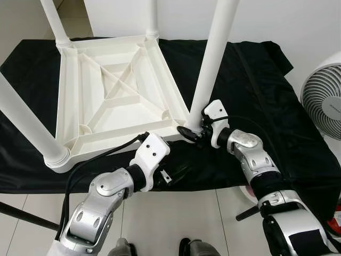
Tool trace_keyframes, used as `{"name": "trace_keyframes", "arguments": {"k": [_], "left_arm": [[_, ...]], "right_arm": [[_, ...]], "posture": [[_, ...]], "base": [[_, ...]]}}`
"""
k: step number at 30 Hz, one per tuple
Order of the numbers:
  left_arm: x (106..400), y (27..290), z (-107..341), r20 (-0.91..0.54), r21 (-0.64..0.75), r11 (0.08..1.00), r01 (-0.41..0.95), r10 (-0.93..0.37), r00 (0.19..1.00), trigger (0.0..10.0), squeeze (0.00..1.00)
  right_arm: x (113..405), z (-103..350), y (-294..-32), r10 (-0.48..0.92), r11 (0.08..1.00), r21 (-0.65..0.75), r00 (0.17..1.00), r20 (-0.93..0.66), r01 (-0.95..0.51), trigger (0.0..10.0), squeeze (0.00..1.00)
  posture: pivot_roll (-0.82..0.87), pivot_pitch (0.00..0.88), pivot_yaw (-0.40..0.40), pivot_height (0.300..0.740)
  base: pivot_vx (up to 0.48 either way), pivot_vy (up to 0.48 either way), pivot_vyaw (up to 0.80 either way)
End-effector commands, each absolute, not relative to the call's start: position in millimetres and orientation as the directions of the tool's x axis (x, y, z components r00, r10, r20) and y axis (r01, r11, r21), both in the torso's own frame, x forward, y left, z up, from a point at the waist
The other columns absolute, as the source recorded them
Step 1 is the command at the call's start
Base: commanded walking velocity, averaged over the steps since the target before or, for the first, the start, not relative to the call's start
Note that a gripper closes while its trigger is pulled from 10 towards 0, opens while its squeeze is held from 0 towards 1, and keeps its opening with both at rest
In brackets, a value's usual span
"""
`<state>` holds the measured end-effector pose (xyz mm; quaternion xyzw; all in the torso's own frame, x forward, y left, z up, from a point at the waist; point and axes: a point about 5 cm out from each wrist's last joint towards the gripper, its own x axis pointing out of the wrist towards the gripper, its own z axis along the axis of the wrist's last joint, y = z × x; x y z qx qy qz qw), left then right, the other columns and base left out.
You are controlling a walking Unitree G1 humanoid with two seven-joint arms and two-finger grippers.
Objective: Building children table
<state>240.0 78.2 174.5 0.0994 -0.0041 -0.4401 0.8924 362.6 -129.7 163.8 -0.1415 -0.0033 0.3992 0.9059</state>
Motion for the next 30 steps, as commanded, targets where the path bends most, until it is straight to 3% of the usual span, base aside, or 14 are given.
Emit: {"name": "trace_keyframes", "arguments": {"k": [1,6,10,11,14,18,23,27,30], "left_arm": [[239,79,177,-0.082,0.186,0.575,0.797,-0.799,0.595,10.0,0.0],[241,79,179,-0.083,0.188,0.563,0.805,-0.808,0.584,10.0,0.0],[242,77,181,-0.08,0.191,0.553,0.811,-0.814,0.575,10.0,0.0],[243,77,179,-0.083,0.189,0.559,0.807,-0.81,0.581,10.0,0.0],[243,77,178,-0.085,0.187,0.565,0.804,-0.806,0.586,10.0,0.0],[243,73,178,-0.072,0.169,0.568,0.805,-0.808,0.585,10.0,0.0],[243,72,178,-0.07,0.166,0.568,0.806,-0.808,0.585,10.0,0.0],[246,75,180,-0.071,0.174,0.57,0.803,-0.806,0.588,10.0,0.0],[246,76,180,-0.071,0.175,0.571,0.802,-0.805,0.589,10.0,0.0]], "right_arm": [[362,159,-131,0.729,0.635,-0.246,0.673,-0.124,-0.733,0.0,0.0],[365,163,-133,0.704,0.672,-0.238,0.705,-0.091,-0.702,0.0,0.0],[368,166,-134,0.626,0.751,-0.231,0.778,-0.048,-0.619,0.0,0.0],[368,165,-135,0.573,0.794,-0.224,0.819,-0.04,-0.566,9.9,0.0],[367,163,-135,0.537,0.819,-0.22,0.843,-0.036,-0.531,9.9,0.0],[361,159,-129,0.377,0.922,-0.101,0.926,-0.001,-0.375,10.0,0.0],[354,159,-120,0.308,0.949,-0.077,0.951,0.023,-0.305,10.0,0.0],[333,160,-84,0.197,0.98,-0.052,0.976,0.091,-0.193,10.0,0.0],[328,160,-77,0.183,0.983,-0.045,0.979,0.091,-0.179,10.0,0.0]], "posture": [[-0.02,0.161,0.027,0.74],[-0.02,0.178,0.026,0.74],[-0.03,0.195,0.017,0.74],[-0.04,0.201,0.019,0.74],[-0.04,0.201,0.019,0.74],[-0.05,0.203,0.019,0.74],[-0.06,0.2,0.015,0.74],[-0.06,0.2,0.013,0.74],[-0.06,0.198,0.015,0.74]], "base": [[0.0,0.0,0.0],[0.0,0.0,0.0],[0.0,0.0,0.0],[0.0,0.0,0.0],[0.0,0.0,0.0],[0.0,0.0,0.0],[0.0,0.0,0.0],[0.0,0.0,0.0],[0.0,0.0,0.0]]}}
